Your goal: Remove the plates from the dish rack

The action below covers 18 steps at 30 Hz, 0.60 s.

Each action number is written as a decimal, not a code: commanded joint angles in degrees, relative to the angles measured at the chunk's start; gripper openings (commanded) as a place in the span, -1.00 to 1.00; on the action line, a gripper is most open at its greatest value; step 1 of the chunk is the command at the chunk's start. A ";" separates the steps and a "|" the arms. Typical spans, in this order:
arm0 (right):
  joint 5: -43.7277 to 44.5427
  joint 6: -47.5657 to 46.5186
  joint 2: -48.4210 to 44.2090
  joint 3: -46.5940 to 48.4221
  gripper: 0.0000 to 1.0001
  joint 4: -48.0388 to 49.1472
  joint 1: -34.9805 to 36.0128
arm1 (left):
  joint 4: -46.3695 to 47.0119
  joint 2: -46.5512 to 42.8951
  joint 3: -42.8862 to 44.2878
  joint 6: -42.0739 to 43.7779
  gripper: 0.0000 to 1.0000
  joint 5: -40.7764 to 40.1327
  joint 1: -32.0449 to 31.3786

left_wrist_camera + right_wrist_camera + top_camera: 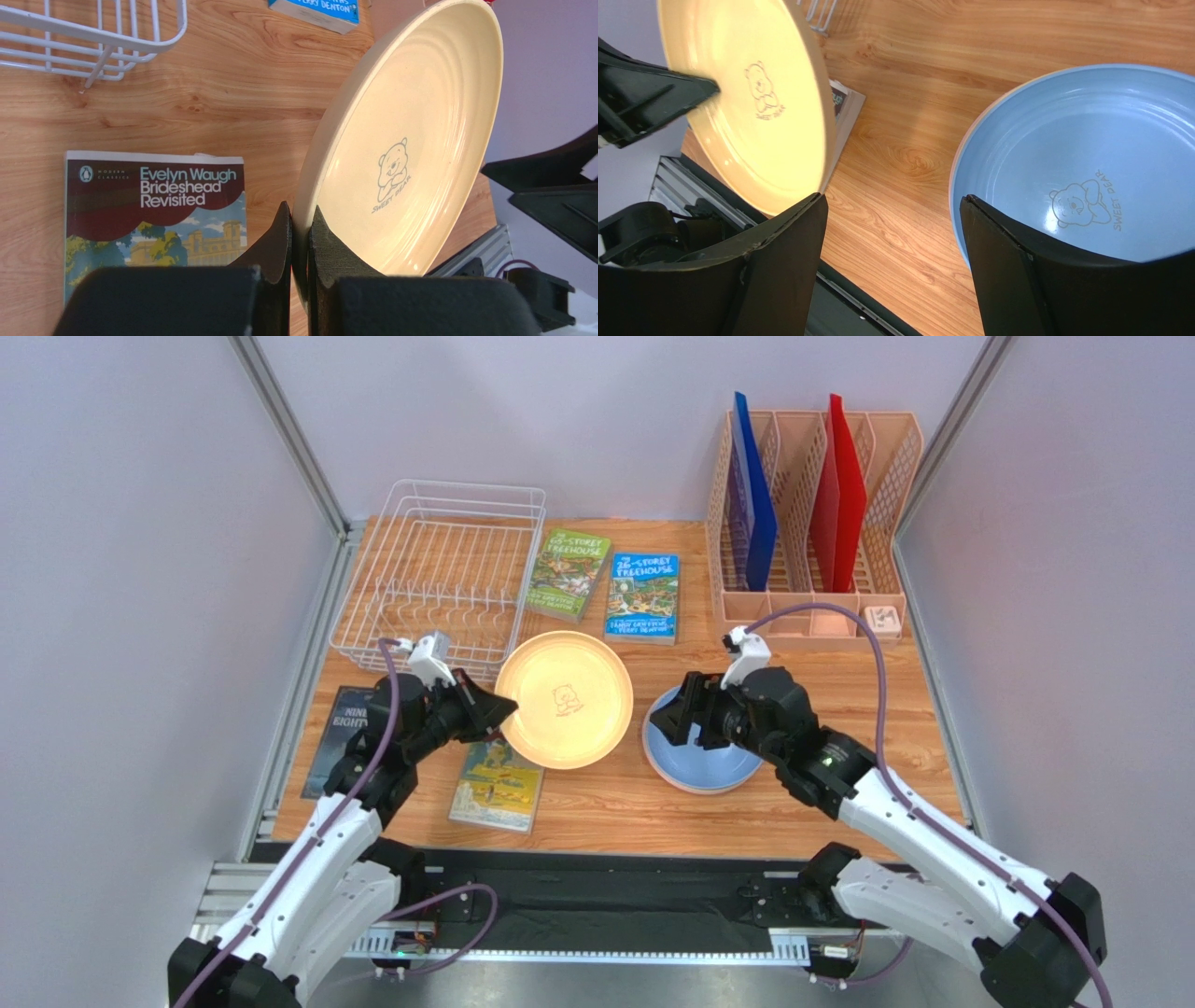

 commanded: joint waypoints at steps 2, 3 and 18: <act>1.85 0.84 -2.73 -0.25 0.50 0.82 0.23 | 3.20 -0.19 -0.81 -0.51 -1.00 -1.09 -0.94; 0.81 1.37 -2.12 -0.16 0.50 1.08 0.31 | 3.90 0.51 -0.90 -0.86 -1.00 -1.17 -1.20; -2.72 -0.91 9.75 3.61 0.20 7.33 1.98 | 10.40 7.98 1.47 -0.69 -1.00 -3.64 -10.78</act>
